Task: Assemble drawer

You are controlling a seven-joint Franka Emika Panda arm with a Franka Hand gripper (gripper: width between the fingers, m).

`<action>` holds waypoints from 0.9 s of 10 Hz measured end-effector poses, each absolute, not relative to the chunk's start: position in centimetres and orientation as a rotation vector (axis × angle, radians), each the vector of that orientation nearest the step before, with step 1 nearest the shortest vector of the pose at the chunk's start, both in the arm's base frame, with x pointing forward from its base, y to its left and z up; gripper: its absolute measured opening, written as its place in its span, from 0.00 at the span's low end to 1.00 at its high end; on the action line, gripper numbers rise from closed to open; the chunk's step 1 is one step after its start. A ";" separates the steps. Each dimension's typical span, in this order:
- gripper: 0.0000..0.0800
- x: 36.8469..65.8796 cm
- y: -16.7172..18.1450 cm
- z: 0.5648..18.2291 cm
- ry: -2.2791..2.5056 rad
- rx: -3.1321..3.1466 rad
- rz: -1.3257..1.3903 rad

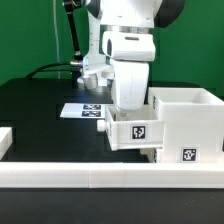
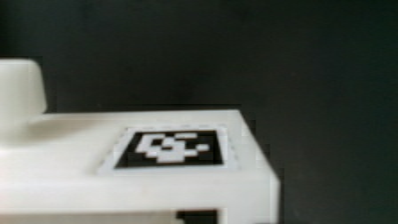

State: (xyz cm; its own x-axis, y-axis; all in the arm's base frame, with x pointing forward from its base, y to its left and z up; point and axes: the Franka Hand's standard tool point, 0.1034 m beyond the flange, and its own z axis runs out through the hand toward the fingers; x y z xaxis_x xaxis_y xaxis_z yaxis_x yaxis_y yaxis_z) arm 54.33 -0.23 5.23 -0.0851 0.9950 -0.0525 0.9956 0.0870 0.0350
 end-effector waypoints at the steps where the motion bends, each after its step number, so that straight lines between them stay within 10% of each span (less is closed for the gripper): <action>1: 0.05 54.4 -0.2 5.2 2.287 2.061 -0.016; 9: 0.05 54.5 0.7 5.3 2.075 2.275 -0.002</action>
Offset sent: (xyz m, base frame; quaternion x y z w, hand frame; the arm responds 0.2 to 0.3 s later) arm 0.0094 0.0064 0.0031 -0.0155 0.0046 0.0676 0.9976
